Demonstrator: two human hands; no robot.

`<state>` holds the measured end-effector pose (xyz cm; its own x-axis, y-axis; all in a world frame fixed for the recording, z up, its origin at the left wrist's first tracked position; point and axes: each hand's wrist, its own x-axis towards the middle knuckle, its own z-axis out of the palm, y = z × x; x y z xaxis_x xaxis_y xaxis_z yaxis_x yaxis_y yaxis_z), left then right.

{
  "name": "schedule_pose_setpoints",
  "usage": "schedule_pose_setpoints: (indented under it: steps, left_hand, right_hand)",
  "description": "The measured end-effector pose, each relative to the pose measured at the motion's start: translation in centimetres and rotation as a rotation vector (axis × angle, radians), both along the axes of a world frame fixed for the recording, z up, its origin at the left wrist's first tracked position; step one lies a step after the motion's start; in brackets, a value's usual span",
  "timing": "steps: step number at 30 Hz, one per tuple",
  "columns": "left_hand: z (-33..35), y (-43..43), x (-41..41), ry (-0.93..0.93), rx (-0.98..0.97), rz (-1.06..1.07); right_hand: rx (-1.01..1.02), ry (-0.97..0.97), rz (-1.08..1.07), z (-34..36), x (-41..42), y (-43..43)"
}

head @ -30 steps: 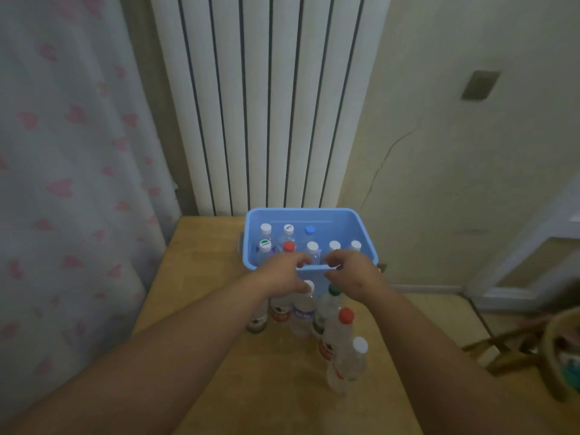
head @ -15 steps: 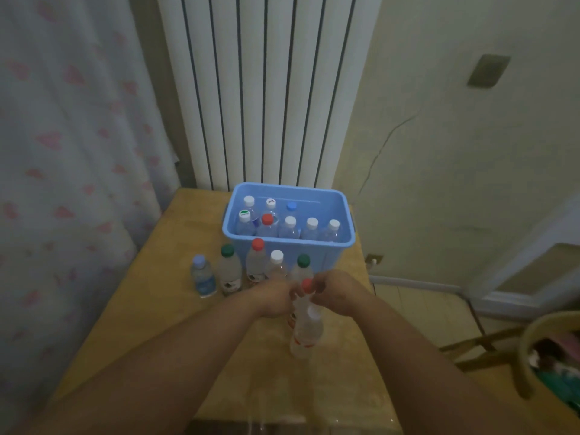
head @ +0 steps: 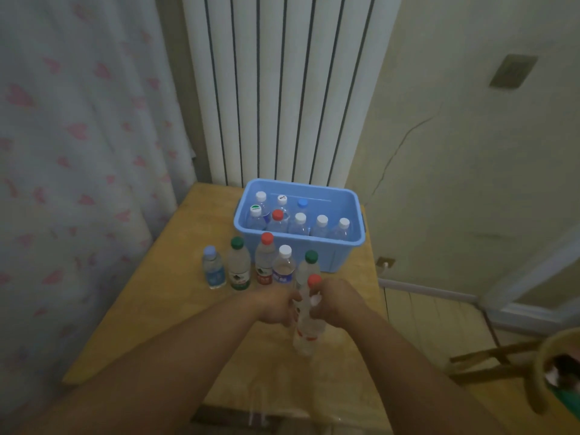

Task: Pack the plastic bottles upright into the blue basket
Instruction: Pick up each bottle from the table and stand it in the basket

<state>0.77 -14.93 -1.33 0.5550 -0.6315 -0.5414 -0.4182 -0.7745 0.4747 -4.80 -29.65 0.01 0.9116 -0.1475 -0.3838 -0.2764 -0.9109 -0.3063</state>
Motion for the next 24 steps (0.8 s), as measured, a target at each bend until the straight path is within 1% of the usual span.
schedule_pose_setpoints:
  steps: [2, 5, 8, 11, 15, 17, 20, 24]
  left_hand:
    - [0.1, 0.6, 0.1, 0.060, -0.066, 0.029]
    - [0.9, 1.0, 0.6, 0.201, -0.304, 0.198]
    - [2.3, 1.3, 2.1, 0.250, -0.491, 0.352]
    - [4.5, 1.5, 3.3, 0.237, -0.564, 0.397]
    - [7.5, 1.5, 4.3, 0.096, -0.661, 0.437]
    - [8.6, 1.4, 5.0, 0.062, -0.707, 0.474]
    - [9.8, 1.5, 6.3, 0.089, -0.737, 0.505]
    - [9.9, 1.6, 8.8, 0.116, -0.745, 0.518]
  right_hand:
    - [0.046, -0.074, -0.009, 1.6, 0.3, 0.0]
    - [0.148, -0.202, -0.055, 4.7, 0.9, -0.1]
    - [0.243, -0.348, -0.088, 7.7, 1.1, 0.1]
    - [0.296, -0.467, -0.120, 9.8, 1.9, 0.4]
    - [0.355, -0.577, -0.154, 11.7, 3.5, 1.0]
    - [0.378, -0.626, -0.170, 12.6, 4.4, 1.2]
    - [0.385, -0.660, -0.164, 13.5, 5.9, 1.4]
    - [0.367, -0.644, -0.170, 14.6, 8.6, 1.5]
